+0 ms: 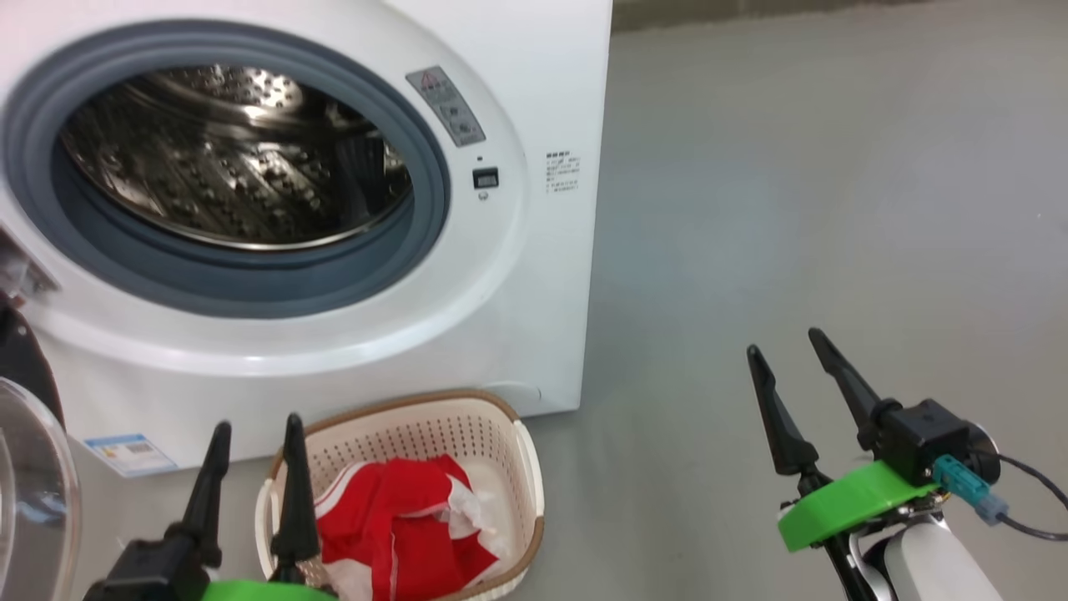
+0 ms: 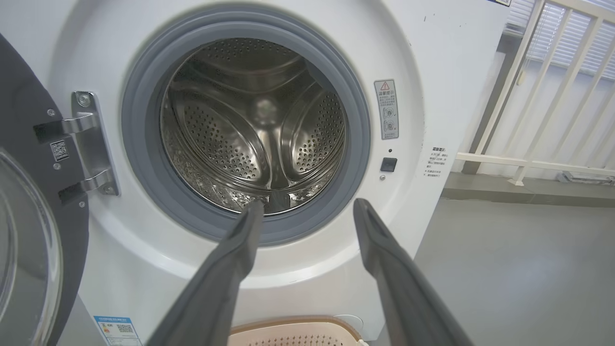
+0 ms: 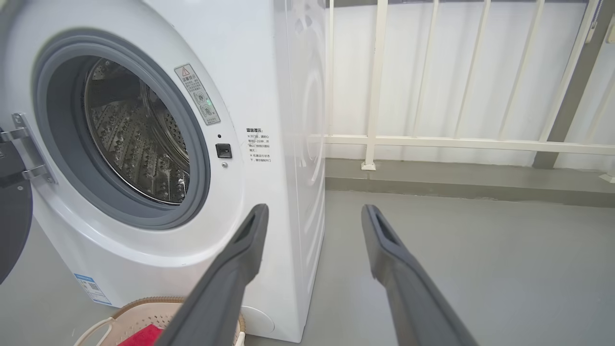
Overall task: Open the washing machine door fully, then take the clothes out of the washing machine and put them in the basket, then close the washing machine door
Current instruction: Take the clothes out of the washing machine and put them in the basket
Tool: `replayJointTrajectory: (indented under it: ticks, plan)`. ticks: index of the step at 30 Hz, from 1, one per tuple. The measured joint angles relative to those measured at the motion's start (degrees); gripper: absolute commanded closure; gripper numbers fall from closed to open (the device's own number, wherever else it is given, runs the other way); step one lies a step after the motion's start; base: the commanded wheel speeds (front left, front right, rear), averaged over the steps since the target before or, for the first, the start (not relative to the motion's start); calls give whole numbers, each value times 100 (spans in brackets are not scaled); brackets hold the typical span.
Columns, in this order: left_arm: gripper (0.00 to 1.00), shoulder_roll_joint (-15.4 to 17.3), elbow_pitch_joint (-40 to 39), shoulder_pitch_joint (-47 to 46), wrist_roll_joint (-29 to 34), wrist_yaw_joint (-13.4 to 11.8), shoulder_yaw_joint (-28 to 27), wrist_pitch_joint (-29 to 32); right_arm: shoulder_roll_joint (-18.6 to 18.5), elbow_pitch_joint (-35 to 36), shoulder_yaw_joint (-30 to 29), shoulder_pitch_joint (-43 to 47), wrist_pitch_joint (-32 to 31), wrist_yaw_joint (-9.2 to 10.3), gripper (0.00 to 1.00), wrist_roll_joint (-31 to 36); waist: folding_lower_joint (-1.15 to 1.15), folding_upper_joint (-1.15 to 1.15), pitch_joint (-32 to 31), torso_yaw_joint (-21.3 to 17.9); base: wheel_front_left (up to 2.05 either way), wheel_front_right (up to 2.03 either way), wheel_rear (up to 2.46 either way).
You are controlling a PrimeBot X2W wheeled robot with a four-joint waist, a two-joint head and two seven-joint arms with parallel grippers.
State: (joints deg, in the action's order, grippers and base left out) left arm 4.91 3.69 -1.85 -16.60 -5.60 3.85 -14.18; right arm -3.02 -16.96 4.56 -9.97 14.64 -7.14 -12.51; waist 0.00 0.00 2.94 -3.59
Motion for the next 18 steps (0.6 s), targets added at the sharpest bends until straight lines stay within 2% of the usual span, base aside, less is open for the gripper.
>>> replayJointTrajectory:
  ticks: [8, 18]
  plan:
    - [0, 73, -167, 491, -25, -80, -69, 144, 4, 188, -32, 333, 0, 0, 0, 1, 0, 0, -361, -28, 0, 0, 0]
    - [0, 137, -247, 669, -71, -145, -100, 208, 7, 288, -43, 427, 0, 0, 0, 0, 0, 0, -469, -53, 0, 0, 0]
